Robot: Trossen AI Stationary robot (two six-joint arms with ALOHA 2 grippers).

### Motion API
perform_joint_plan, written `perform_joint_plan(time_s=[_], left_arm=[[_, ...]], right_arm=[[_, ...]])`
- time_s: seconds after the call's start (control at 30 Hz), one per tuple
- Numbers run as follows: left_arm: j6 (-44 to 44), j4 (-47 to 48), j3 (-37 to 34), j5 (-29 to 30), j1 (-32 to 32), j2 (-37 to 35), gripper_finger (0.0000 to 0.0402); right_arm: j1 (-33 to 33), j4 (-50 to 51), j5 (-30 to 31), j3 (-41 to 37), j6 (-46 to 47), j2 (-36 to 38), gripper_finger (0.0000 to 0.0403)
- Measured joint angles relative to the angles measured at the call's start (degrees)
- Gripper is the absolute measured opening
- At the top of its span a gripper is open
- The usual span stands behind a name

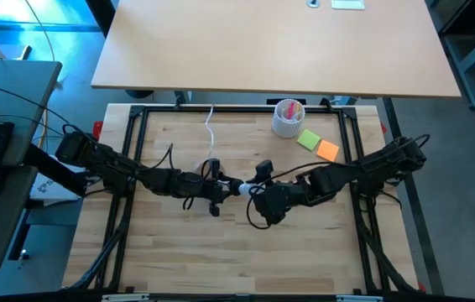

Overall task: Screw lightbulb
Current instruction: Remove the light bulb from the lamp

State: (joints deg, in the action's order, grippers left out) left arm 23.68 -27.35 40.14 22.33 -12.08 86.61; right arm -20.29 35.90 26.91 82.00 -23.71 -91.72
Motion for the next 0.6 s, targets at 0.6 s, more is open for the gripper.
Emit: perform_joint_plan(time_s=[0.6], left_arm=[[-0.1, 0.8, -0.2, 0.7, 0.1, 0.1, 0.0145]], right_arm=[[-3.3, -1.2, 6.8, 4.2, 18.2, 0.7, 0.0314]])
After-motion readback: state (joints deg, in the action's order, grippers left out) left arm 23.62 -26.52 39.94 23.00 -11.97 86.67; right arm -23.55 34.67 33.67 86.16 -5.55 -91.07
